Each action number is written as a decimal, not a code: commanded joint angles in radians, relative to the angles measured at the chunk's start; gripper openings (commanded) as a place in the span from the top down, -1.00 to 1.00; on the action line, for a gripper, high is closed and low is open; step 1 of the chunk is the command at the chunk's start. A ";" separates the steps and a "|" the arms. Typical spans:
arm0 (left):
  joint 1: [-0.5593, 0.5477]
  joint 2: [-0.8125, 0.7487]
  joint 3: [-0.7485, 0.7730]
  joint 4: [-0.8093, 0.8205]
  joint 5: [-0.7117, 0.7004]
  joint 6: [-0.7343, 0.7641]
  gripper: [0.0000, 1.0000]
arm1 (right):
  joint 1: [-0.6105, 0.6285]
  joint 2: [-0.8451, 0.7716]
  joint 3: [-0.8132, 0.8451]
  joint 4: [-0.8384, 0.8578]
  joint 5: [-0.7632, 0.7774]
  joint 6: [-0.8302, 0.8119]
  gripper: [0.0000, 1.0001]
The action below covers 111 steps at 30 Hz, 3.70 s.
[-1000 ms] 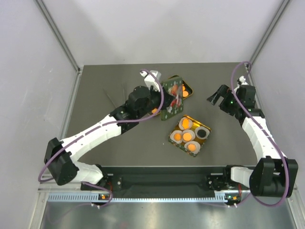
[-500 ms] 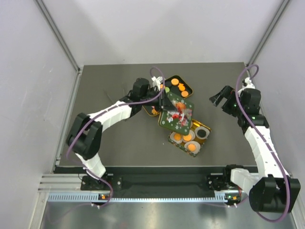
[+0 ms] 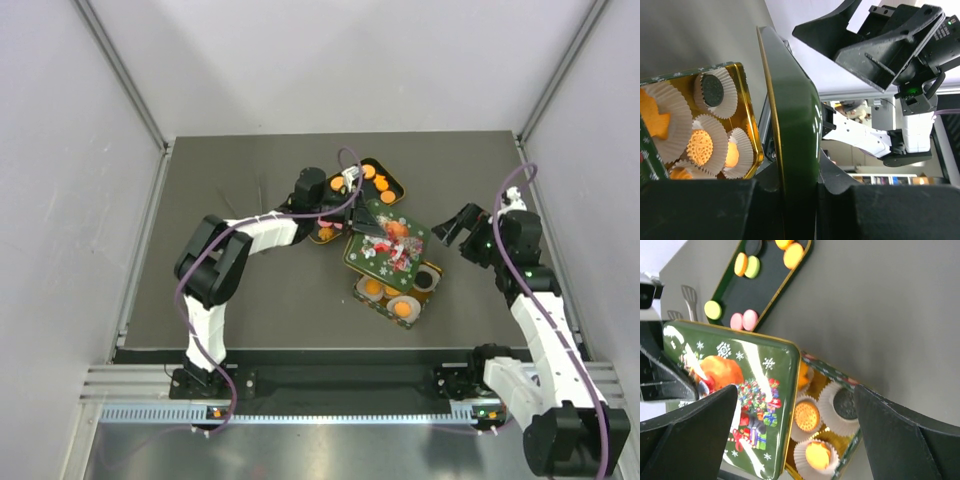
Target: Pack the cookies
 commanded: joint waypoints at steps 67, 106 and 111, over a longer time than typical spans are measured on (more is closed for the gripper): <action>-0.111 0.356 0.085 0.535 0.135 -0.312 0.60 | 0.093 -0.127 -0.378 0.155 -0.031 0.189 -0.99; -0.002 0.304 0.019 0.446 0.092 -0.237 0.28 | 0.096 -0.031 -0.420 0.233 -0.012 0.181 -0.40; 0.024 0.271 0.013 0.330 0.080 -0.159 0.28 | 0.096 -0.024 -0.420 0.233 -0.012 0.178 -0.41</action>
